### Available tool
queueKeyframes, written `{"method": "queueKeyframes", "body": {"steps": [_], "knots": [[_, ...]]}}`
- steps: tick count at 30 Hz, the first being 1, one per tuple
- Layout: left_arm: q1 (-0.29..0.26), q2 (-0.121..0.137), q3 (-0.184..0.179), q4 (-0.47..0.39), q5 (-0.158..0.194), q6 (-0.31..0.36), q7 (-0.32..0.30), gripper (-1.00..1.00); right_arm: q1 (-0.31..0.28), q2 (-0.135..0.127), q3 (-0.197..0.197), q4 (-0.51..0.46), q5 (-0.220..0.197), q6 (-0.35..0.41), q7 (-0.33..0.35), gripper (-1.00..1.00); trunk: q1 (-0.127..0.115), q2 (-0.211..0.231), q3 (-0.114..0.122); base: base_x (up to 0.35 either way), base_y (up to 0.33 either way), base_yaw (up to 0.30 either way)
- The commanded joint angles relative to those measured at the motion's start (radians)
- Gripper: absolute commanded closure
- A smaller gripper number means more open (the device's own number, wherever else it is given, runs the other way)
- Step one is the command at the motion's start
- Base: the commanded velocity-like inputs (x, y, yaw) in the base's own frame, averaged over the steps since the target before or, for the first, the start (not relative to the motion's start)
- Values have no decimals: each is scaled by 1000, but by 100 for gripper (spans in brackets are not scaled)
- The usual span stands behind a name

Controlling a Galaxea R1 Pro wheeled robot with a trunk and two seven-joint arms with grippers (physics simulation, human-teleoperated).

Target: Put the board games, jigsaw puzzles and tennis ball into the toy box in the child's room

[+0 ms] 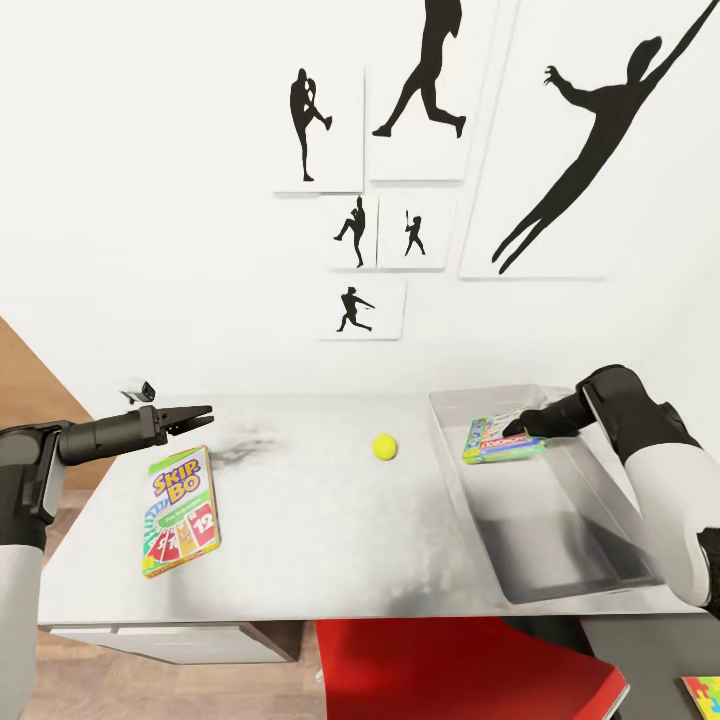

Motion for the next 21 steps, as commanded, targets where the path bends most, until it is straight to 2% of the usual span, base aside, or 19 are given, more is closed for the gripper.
{"method": "queueKeyframes", "body": {"steps": [1, 10, 21], "knots": [[-1, 0, 1, 0, -5, 10, -6, -100, -1, 3, -3, -1, 10, 3, 3, -100, 1, -2, -2, 0, 0, 0], [-1, 0, 1, 0, -5, 10, -6, -100, -2, 13, -3, -2, 10, 3, -9, -100, 1, -2, -2, 0, 0, 0], [-1, 0, 0, 0, -6, 9, -6, -100, -40, 2, -3, -6, 11, 3, -12, -100, 1, -2, -2, 0, 0, 0]]}}
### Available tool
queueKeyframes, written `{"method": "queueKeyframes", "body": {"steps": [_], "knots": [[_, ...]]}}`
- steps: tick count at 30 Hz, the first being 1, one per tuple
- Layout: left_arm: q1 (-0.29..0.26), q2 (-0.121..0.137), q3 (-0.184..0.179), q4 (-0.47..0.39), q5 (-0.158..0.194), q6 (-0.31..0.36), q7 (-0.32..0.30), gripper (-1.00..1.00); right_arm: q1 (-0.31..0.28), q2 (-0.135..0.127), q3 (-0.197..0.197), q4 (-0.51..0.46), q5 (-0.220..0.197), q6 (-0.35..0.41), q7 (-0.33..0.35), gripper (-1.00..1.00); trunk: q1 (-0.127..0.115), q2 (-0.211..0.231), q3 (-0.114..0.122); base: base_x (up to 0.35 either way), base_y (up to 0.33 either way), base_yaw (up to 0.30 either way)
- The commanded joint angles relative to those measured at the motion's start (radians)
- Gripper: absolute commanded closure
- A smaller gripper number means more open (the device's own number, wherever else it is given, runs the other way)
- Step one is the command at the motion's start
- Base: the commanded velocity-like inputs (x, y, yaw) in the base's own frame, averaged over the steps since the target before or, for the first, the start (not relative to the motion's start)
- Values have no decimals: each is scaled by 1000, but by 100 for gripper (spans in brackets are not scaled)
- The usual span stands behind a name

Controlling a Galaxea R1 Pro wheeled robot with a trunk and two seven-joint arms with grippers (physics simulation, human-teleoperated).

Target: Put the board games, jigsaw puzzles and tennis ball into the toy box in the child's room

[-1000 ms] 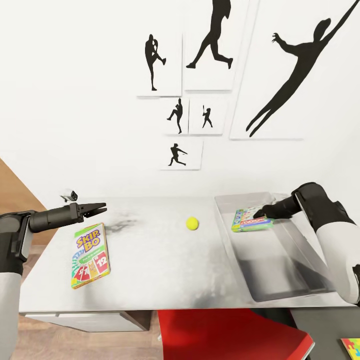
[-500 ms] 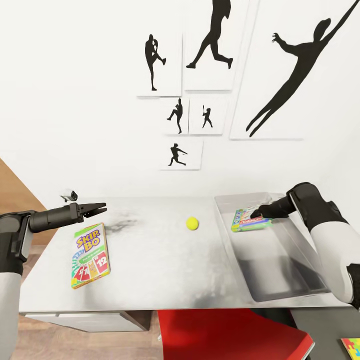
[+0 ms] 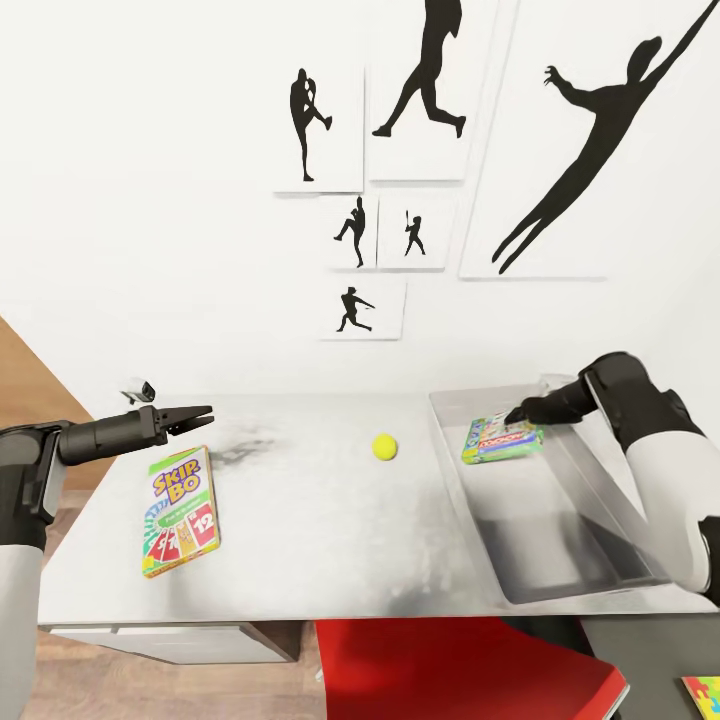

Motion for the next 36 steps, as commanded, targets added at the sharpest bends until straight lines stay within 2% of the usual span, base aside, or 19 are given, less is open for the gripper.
{"method": "queueKeyframes", "body": {"steps": [1, 23, 36], "knots": [[-1, 0, 0, 0, -5, 10, -6, -100, -2, 0, -3, -1, 10, 3, 9, -100, 1, -2, -2, 0, 0, 0], [-1, 0, -2, 0, -4, 9, -4, -100, -59, -9, -15, -7, 9, 3, 10, -100, 1, -2, -2, 0, 0, 0], [-1, 0, -2, 0, -4, 10, -4, -100, -63, -18, -16, -6, 9, 3, 10, -100, 1, -2, -2, 0, 0, 0]]}}
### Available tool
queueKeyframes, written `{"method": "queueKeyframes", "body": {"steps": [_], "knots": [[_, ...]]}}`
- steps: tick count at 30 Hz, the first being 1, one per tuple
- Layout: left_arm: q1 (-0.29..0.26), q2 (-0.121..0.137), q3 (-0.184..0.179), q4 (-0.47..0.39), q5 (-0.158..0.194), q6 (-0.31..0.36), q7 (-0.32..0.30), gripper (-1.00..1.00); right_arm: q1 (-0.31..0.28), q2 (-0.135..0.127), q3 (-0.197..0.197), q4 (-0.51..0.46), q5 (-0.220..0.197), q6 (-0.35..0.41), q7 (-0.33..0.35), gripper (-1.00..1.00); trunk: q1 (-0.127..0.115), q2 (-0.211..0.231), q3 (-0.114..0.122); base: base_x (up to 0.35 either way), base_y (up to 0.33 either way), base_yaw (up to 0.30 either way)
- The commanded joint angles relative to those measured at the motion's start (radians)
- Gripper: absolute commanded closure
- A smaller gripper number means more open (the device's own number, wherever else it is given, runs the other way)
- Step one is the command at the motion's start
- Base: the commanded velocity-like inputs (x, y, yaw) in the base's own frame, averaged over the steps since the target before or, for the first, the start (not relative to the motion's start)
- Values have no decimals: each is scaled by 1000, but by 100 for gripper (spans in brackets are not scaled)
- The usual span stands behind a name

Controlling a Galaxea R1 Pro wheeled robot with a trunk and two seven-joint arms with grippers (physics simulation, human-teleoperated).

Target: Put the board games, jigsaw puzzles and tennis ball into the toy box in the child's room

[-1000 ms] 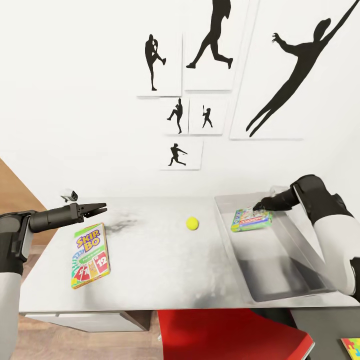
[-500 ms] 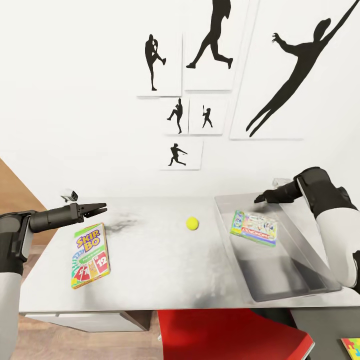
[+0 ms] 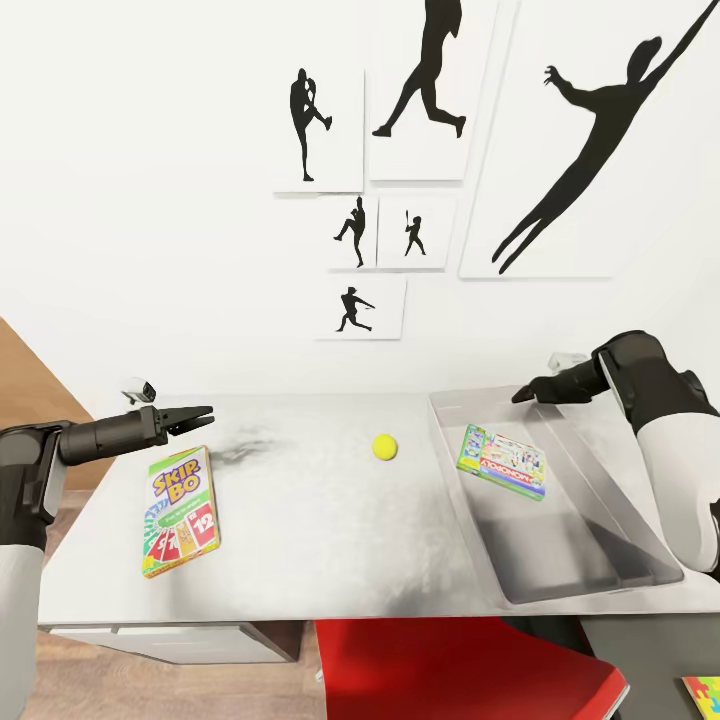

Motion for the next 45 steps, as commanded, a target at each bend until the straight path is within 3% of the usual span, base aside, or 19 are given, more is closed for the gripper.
{"method": "queueKeyframes", "body": {"steps": [1, 24, 45], "knots": [[-1, 0, 1, 0, -5, 10, -6, -100, -1, 1, -3, -1, 10, 3, 9, -100, 1, -2, -2, 0, 0, 0], [-1, 0, 1, 0, -5, 11, -7, -100, 3, 0, -15, 0, 4, 3, 16, -100, 1, -2, -1, 0, 0, 0], [-1, 9, 6, 0, -4, 7, -9, -100, 13, 0, -170, 0, -1, 3, 24, -100, 1, -2, 29, 0, 0, 0]]}}
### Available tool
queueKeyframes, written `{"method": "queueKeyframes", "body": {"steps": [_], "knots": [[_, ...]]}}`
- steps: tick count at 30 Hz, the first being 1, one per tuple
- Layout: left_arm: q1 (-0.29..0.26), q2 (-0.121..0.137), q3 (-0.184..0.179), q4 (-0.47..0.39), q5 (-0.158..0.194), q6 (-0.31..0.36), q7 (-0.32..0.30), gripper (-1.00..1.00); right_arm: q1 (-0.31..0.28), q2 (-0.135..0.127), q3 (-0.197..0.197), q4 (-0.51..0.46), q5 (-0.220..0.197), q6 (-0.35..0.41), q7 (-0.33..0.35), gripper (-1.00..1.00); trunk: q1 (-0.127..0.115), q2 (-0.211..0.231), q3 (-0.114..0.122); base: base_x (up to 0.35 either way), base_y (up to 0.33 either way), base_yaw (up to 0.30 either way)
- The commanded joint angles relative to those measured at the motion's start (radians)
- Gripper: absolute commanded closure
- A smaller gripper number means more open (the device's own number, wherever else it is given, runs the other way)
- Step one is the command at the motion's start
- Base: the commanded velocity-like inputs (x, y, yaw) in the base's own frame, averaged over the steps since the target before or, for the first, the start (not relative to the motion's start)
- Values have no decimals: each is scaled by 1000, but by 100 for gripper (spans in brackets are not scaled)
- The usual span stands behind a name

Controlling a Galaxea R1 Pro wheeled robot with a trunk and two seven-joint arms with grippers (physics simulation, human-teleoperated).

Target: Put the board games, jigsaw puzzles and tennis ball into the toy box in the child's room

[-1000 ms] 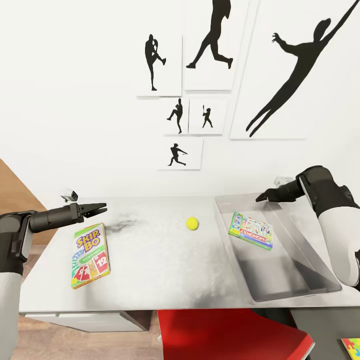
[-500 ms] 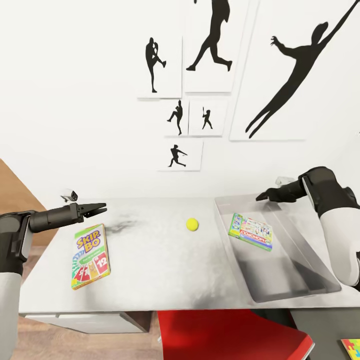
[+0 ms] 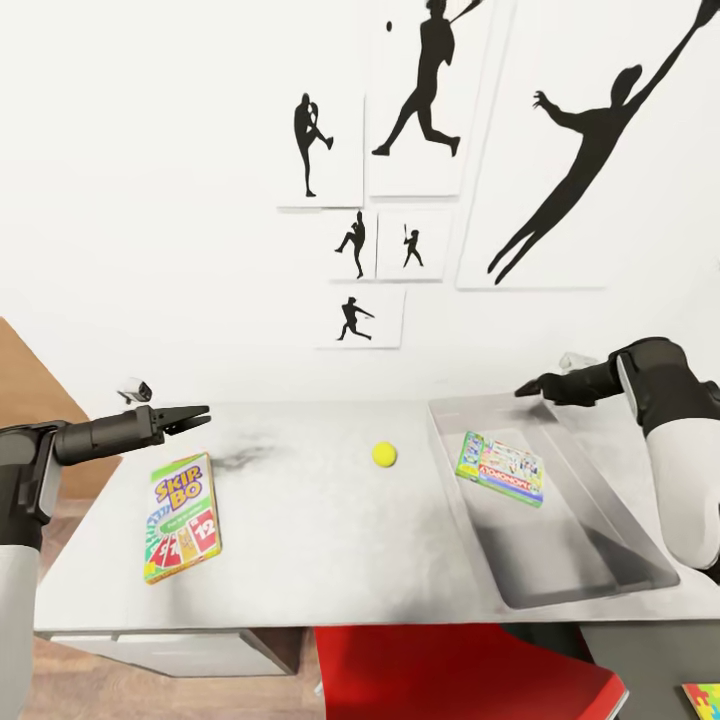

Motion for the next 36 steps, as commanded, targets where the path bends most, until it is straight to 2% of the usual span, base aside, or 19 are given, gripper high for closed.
{"method": "queueKeyframes", "body": {"steps": [1, 9, 16, 23, 25, 26, 27, 31, 32, 36], "knots": [[-1, 0, 1, 0, -5, 10, -6, -100, -1, 1, -9, -1, 10, 3, 12, -100, 1, -2, 0, 0, 0, 0], [-1, 2, 3, 0, -5, 9, -7, -100, 1, 1, -46, -1, 10, 3, 61, -100, 1, -2, 13, 0, 0, 0], [-1, 7, 4, 0, -6, 6, -9, -100, 26, 2, -80, -1, 10, 3, 162, -100, 1, -2, 25, 0, 0, 0], [0, 26, 4, 0, -6, 3, -11, -100, 77, 2, -110, -7, 10, 3, 267, -100, 1, -2, 36, 0, 0, 0], [0, 35, 4, 0, -6, 2, -11, -100, 107, 4, -139, -34, 5, 1, 312, -100, 1, -2, 40, 0, 0, 0], [0, 35, 4, 0, -6, 2, -11, -100, 107, 4, -139, -34, 5, 1, 312, -100, 1, -2, 41, 0, 0, 0], [0, 41, 3, 1, -6, 1, -11, -100, 134, 5, -165, -65, 2, 1, 341, -100, 1, -2, 43, 0, 0, 0], [1, 55, 3, 1, -5, 1, -11, -100, 199, 11, -225, -152, -2, 2, 398, -100, 1, -2, 49, 0, 0, 0], [1, 55, 3, 1, -5, 1, -11, -100, 199, 11, -225, -152, -2, 2, 398, -100, 1, -2, 51, 0, 0, 0], [2, 70, 3, 2, -2, 1, -11, -100, 290, 17, -301, -273, -4, 3, 477, -100, 1, -2, 58, 0, 0, 0]]}}
